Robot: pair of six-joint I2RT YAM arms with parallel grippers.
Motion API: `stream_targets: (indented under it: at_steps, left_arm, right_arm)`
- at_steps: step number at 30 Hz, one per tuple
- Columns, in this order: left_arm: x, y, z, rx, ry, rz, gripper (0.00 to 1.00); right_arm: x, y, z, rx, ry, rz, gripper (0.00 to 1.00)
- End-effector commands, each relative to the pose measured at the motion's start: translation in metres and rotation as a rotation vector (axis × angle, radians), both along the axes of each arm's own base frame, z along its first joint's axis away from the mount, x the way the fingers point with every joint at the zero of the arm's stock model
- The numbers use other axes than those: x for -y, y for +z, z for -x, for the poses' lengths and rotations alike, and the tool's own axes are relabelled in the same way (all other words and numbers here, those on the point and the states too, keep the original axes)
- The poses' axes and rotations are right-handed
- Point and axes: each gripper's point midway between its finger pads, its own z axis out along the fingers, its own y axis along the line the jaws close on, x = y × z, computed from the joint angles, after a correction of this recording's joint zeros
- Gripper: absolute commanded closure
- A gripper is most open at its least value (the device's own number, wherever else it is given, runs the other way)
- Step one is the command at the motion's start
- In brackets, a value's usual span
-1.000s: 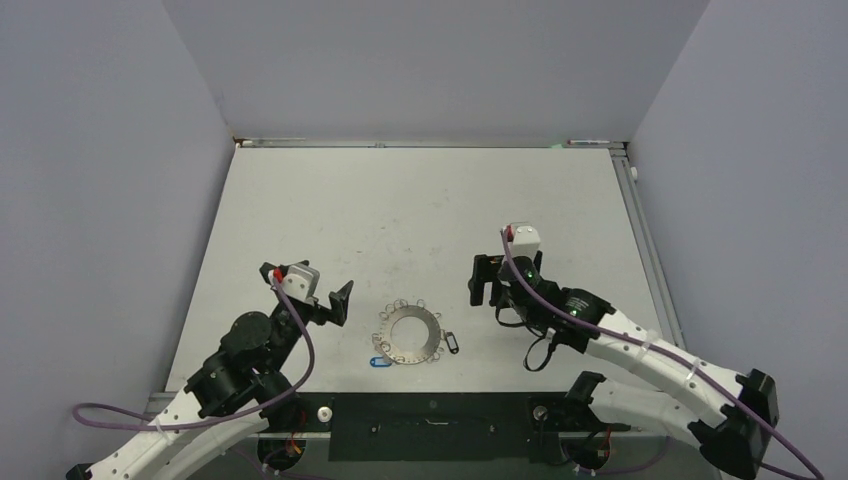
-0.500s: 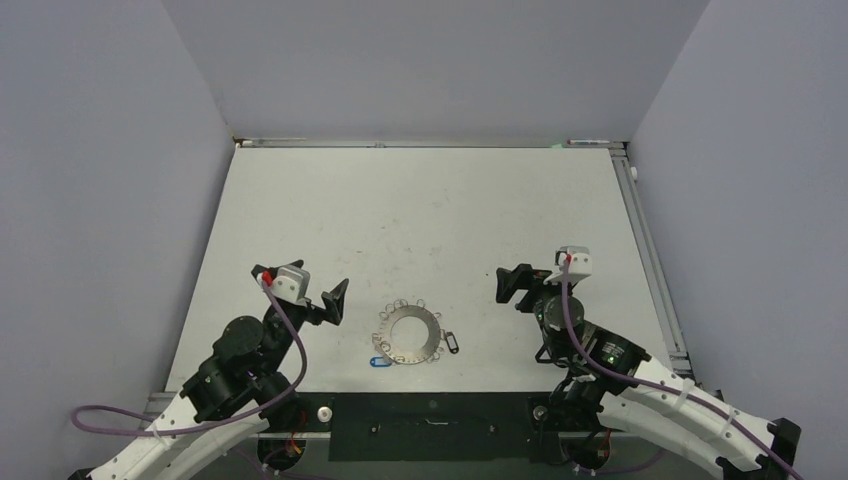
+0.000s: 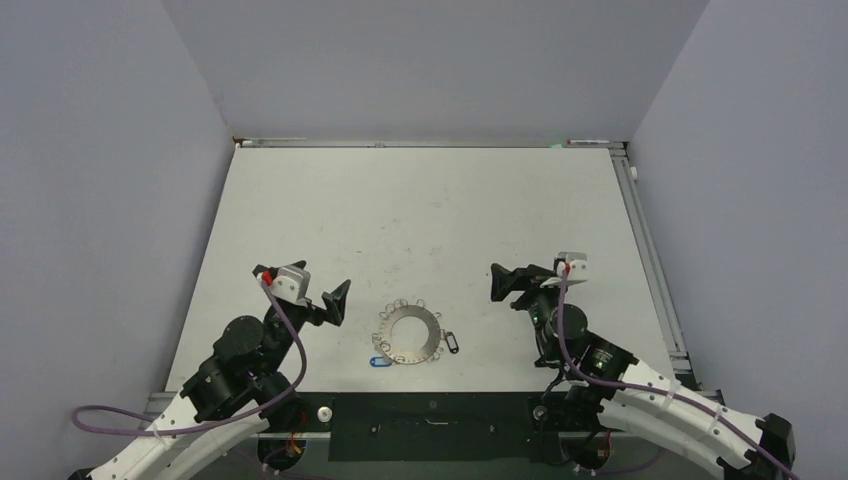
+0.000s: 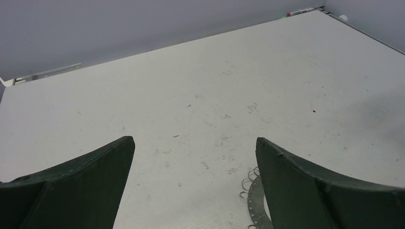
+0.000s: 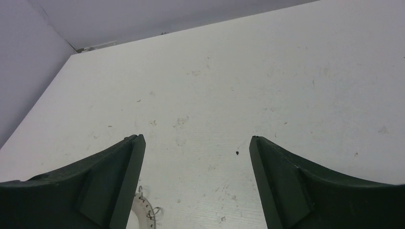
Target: Put the keys on the keyring
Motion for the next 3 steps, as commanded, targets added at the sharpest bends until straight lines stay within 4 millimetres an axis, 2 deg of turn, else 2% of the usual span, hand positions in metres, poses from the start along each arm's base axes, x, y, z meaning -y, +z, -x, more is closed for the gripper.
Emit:
stream_targets:
  at_steps: [1,3]
  left_arm:
    - [0.0006,0.0097,-0.0013,0.025,0.003,0.037,0.04]
    - [-0.0011,0.0094,-0.0023,0.026,0.013,0.032,0.04]
  right_arm:
    - [-0.0081,0.0225,-0.0032,0.083,0.015,-0.036,0.17]
    - [-0.0086,0.0202,-0.0054,0.071,0.009,-0.001,0.15]
